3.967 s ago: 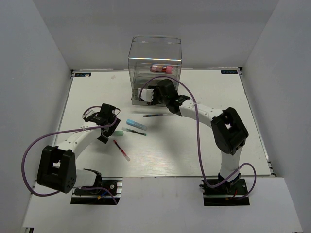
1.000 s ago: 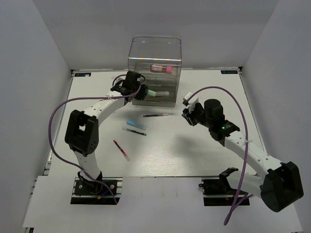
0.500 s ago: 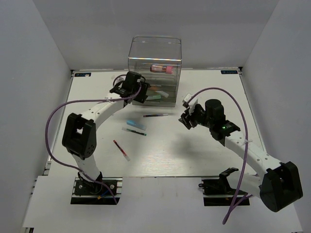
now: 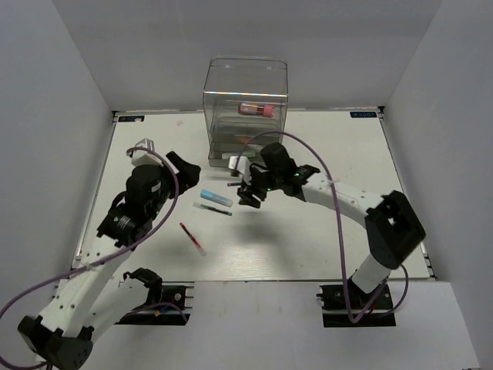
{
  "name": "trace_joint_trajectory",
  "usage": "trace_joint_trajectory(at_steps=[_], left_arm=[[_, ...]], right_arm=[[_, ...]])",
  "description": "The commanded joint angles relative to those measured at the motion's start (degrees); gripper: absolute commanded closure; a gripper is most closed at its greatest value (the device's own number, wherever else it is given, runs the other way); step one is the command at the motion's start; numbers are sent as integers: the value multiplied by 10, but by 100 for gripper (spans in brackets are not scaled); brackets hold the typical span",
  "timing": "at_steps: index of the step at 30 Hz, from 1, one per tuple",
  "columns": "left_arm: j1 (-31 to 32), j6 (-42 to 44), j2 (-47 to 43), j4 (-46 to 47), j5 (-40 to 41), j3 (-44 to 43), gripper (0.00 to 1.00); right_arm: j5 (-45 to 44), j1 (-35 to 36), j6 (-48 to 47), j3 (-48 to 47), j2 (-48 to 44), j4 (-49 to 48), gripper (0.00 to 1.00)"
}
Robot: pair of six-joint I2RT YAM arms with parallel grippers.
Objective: Sort the stationery into containers
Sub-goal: Pick up the pen from the center of the board.
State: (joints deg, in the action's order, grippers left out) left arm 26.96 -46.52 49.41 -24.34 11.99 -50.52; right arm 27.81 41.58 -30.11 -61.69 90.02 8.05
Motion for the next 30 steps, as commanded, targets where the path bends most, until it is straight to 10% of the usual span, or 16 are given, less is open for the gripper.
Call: trace_joint_trajectory(at_steps=[1, 13, 30], left_arm=[[-2, 150, -46, -76, 79, 20, 8], [-2, 169, -164, -88, 116, 110, 7], [-2, 169, -176, -88, 116, 110, 6]], right_arm=[[-50, 32, 9, -98, 64, 30, 35], [-155, 90, 72, -341, 294, 112, 34], [-166, 90, 73, -394, 397, 145, 37]])
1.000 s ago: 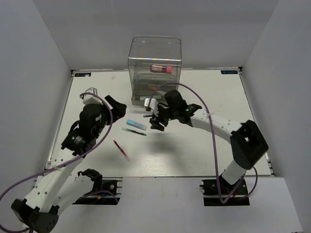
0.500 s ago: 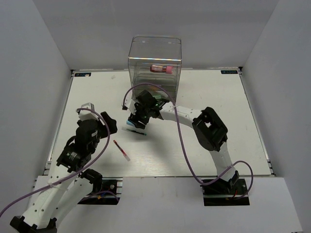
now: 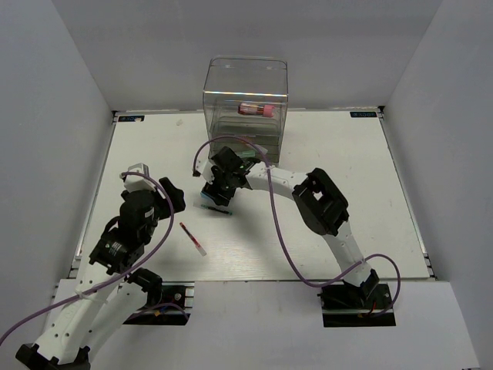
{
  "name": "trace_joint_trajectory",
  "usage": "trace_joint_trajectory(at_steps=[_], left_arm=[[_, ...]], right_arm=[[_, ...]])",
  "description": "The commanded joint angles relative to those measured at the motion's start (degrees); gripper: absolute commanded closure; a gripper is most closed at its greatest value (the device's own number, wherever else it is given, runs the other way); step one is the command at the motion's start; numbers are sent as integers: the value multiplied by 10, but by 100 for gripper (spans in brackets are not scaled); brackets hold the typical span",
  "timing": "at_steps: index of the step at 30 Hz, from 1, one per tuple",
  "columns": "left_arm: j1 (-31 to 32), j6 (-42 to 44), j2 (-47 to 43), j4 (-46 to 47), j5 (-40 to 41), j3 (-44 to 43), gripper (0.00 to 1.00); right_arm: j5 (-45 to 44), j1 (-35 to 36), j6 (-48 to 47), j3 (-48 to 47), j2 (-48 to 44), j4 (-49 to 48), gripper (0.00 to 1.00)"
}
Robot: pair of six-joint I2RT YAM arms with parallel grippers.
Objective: Sort the stationery into containers
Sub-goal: Pick up the pen from the center of the board.
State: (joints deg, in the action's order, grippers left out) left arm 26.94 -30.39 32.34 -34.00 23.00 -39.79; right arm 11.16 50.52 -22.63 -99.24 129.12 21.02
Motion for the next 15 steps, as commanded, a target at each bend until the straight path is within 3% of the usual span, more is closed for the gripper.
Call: trace_joint_trajectory(at_steps=[1, 4, 9, 15], left_arm=[[-2, 8, -5, 9, 6, 2, 6], [-2, 8, -5, 9, 6, 2, 6], [-2, 8, -17, 9, 6, 2, 6], [-2, 8, -18, 9, 0, 2, 6]], right_arm=[[2, 1, -4, -15, 4, 22, 39], [2, -1, -12, -9, 4, 27, 50], [19, -2, -30, -7, -26, 54, 91], [33, 2, -59, -33, -119, 97, 100]])
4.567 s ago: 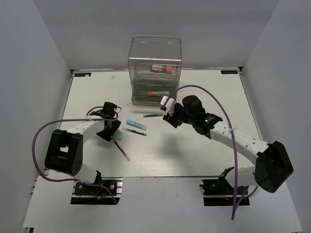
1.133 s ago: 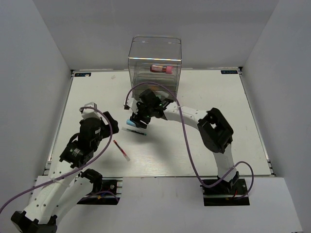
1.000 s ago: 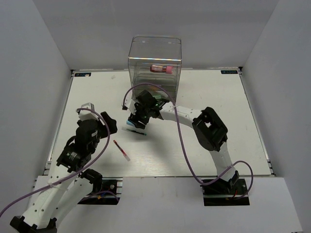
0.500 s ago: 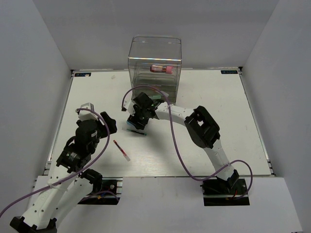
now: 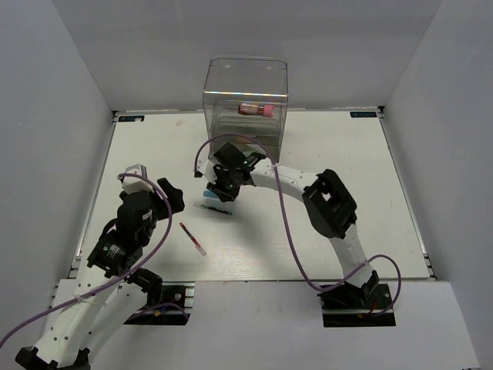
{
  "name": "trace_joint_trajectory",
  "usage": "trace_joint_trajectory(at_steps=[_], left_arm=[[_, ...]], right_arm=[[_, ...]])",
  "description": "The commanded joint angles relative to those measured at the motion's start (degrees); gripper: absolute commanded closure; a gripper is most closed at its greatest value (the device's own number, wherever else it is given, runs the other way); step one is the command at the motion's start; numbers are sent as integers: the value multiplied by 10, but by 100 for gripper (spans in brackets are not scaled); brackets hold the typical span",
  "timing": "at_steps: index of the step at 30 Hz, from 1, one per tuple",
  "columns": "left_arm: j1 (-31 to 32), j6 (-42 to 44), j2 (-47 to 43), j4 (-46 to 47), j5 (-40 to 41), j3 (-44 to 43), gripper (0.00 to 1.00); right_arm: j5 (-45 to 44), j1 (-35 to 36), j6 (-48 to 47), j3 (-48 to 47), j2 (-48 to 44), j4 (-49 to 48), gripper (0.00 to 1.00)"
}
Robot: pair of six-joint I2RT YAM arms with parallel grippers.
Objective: Sort the stationery into containers
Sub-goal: Pick up the pen from the center of the board, then place the pen in the drawer.
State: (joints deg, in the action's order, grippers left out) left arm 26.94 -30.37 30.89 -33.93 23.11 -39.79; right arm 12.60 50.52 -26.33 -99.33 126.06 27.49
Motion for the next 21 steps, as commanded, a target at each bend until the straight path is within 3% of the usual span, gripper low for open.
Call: trace_joint_trajectory(at_steps=[1, 8, 15, 21], left_arm=[[-2, 8, -3, 8, -1, 2, 6], [-2, 8, -3, 8, -1, 2, 6], [-2, 8, -8, 8, -1, 2, 6], [-2, 8, -8, 8, -1, 2, 6]], right_arm=[[12, 1, -29, -39, -116, 37, 100], [-122, -9, -116, 11, -188, -12, 100], [-271, -23, -203, 104, -216, -142, 100], [-305, -41, -257, 111, -188, -198, 100]])
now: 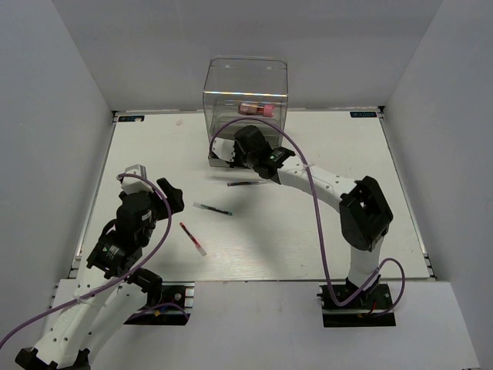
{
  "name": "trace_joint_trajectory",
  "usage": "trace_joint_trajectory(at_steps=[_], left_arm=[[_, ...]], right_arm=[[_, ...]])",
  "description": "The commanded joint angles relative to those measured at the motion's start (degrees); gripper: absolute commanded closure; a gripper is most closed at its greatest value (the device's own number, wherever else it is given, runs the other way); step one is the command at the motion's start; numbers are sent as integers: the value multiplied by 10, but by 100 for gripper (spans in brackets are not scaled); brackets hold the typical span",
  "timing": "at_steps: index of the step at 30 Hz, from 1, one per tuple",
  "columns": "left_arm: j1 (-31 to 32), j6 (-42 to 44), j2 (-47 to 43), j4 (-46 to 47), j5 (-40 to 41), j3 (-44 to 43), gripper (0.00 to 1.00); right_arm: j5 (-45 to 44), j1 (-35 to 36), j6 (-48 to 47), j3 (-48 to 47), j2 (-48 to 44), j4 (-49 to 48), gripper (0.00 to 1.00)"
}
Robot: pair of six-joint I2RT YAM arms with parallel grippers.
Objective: Sort the stationery into containers
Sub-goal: Place the pen in the drawer.
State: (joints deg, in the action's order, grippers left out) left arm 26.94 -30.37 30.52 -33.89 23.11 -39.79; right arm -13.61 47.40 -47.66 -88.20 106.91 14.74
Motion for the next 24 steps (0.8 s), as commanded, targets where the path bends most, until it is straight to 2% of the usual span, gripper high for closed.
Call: trace_joint_trajectory(at_steps=[1, 6, 7, 11, 12, 14, 15, 17, 21, 24], left_arm=[[-2, 8, -5, 8, -1, 2, 6], [-2, 8, -5, 8, -1, 2, 6], [-2, 8, -5, 8, -1, 2, 6], [-2, 8, -5, 8, -1, 2, 6], [-2, 8, -5, 8, -1, 2, 6], [-2, 8, -5, 8, -1, 2, 6], [-2, 8, -5, 8, -1, 2, 6], [-2, 8, -5, 8, -1, 2, 6], [-2, 8, -5, 8, -1, 2, 6], [-2, 8, -5, 8, -1, 2, 6]], right_arm=[[-45, -14, -49, -1, 9, -74, 100], [-41, -28, -55, 0, 35, -76, 100], [-38, -30, -55, 2, 37, -76, 97], [-20, -38, -46, 1, 46, -60, 75], [-15, -42, -41, 0, 46, -59, 65], [-14, -42, -36, -2, 50, -56, 55], [-12, -42, -31, -6, 50, -53, 47], [-9, -44, -24, -5, 47, -53, 41], [11, -43, -7, -8, 35, -47, 39], [37, -44, 5, -9, 14, -31, 48]])
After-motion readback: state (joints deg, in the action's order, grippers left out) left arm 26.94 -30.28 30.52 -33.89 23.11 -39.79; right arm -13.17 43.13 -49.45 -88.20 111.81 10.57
